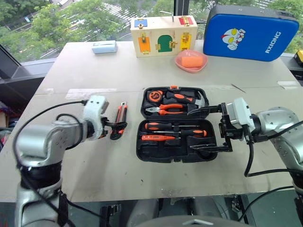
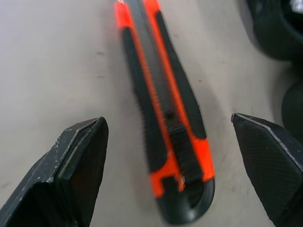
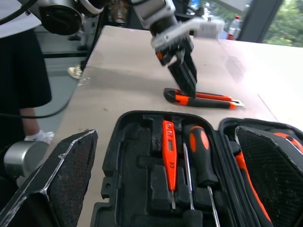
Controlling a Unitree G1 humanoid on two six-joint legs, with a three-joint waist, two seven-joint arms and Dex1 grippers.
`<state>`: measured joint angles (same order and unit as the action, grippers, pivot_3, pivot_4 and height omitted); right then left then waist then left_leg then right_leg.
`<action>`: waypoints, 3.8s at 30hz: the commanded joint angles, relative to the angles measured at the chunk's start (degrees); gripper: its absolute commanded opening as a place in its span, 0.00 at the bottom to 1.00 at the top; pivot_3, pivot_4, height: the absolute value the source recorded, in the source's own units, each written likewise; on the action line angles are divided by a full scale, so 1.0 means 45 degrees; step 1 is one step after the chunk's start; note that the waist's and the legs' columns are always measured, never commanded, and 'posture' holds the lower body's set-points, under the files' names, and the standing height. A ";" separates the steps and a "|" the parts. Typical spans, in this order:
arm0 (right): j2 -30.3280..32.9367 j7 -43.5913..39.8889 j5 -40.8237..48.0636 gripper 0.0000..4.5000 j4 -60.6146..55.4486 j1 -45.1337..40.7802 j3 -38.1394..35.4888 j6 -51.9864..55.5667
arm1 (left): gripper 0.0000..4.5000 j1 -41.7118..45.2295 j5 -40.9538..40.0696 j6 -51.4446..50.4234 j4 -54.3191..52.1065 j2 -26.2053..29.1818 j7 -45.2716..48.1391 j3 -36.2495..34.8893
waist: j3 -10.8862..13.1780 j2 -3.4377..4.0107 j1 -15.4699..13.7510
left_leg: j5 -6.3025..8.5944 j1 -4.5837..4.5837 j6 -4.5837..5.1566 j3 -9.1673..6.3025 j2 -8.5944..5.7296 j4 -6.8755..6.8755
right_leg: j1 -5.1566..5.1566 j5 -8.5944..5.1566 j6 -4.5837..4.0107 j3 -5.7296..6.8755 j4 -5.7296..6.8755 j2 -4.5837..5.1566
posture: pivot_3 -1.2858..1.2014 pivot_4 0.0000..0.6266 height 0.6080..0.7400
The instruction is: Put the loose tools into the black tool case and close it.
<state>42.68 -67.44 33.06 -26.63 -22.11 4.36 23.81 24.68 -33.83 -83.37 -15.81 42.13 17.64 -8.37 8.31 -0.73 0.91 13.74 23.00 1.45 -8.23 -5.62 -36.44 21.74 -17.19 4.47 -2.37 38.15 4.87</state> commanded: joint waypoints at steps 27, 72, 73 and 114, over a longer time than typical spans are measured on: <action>0.2284 0.0222 0.1041 1.00 -0.2362 0.3709 -0.2486 0.0362 | 0.39 0.1870 0.0933 1.0228 -0.1059 0.3659 1.4274 0.4751 | 0.0038 -0.0030 -0.0289 | -0.0015 0.0180 -0.0018 -0.0043 -0.0007 -0.0101 | 0.0116 0.0000 -0.0001 0.0022 0.0021 0.0016 | 0.52 0.24 0.96; 0.2309 0.1924 0.0801 1.00 -0.3532 0.5493 -0.3264 0.0580 | 0.16 0.4625 0.4042 0.9836 0.1552 0.0176 1.5811 0.8073 | 0.0059 -0.0064 -0.0372 | -0.0015 0.0172 -0.0010 -0.0046 -0.0006 -0.0225 | 0.0101 -0.0001 0.0013 0.0075 0.0151 -0.0063 | 0.52 0.24 0.96; 0.2316 0.1895 0.0758 1.00 -0.3527 0.5554 -0.3289 0.0543 | 0.05 0.4603 0.4164 0.9945 0.1572 0.0154 1.5788 0.8180 | 0.0059 -0.0064 -0.0381 | -0.0015 0.0173 -0.0010 -0.0046 -0.0007 -0.0225 | 0.0100 -0.0001 0.0013 0.0075 0.0151 -0.0063 | 0.52 0.24 0.96; -0.0618 0.1332 0.0862 1.00 -0.0619 1.4734 -1.4409 0.0799 | 0.99 0.2883 -0.0287 0.9548 0.0700 -0.0479 1.4157 0.2819 | 0.0041 -0.0034 -0.0403 | 0.0026 0.0089 0.0056 -0.0082 -0.0027 -0.0211 | -0.0013 -0.0005 0.0015 0.0121 0.0138 0.0019 | 0.52 0.24 0.96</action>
<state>40.05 -60.07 37.65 -30.67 43.37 -56.74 29.37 36.64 -33.80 -41.70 -10.96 40.34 81.92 5.09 8.49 -0.89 -0.90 13.86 23.39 1.71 -8.61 -5.73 -37.36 21.68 -17.22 4.54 -1.80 38.73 4.95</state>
